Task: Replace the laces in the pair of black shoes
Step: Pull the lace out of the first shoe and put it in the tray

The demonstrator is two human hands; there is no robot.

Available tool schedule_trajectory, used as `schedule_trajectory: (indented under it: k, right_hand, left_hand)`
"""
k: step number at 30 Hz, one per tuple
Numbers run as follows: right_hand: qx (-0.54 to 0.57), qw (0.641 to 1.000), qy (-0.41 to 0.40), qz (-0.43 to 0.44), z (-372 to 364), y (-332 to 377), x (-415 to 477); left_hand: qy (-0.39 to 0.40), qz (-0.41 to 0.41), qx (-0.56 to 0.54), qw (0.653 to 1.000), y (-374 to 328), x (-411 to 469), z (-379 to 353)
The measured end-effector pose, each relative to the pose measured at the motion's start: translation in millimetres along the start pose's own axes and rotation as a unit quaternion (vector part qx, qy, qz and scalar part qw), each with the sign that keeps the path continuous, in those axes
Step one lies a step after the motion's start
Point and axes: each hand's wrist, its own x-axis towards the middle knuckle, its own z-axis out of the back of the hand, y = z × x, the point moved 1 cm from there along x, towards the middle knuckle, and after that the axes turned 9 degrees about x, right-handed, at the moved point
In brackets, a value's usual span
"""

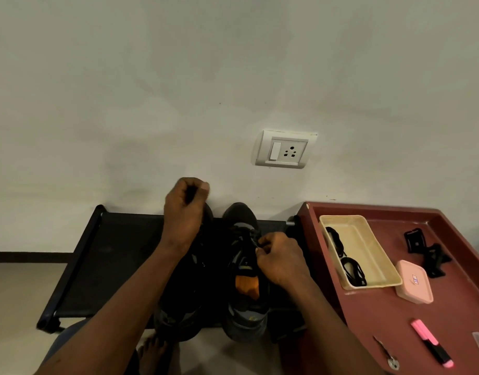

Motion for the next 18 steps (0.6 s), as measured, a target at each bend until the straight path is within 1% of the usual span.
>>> schedule_trajectory:
  k: [2,3,4,5,7,9,11,15,18]
  right_hand:
    - [-0.006,1.000,0.000,0.002,0,2,-1]
    - [-0.006,1.000,0.000,0.003,0,4,-1]
    - [-0.008,1.000,-0.001,0.003,0,5,-1]
    - [-0.011,1.000,-0.003,0.004,0,5,-1]
    - [-0.014,1.000,-0.003,0.011,-1,6,-3]
    - [-0.022,0.999,-0.008,0.026,-1,6,-3]
    - [-0.021,0.999,-0.012,0.028,-2,6,-4]
    - [-0.004,1.000,-0.015,0.020,-4,5,-3]
    - [0.003,1.000,-0.023,0.018,-5,6,-3]
  left_hand:
    - [0.094,-0.037,0.121,0.988,5,-7,-7]
    - [0.132,-0.062,0.195,0.970,7,-11,-11]
    - [0.165,-0.088,0.279,0.942,9,-15,-15]
    - [0.189,-0.114,0.353,0.909,9,-19,-19]
    - [0.216,-0.156,0.442,0.856,12,-24,-28]
    - [0.228,-0.172,0.482,0.828,17,-30,-36]
    - [0.221,-0.168,0.494,0.824,20,-34,-42]
    - [0.200,-0.144,0.495,0.833,22,-38,-46]
    - [0.207,-0.141,0.509,0.824,21,-38,-47]
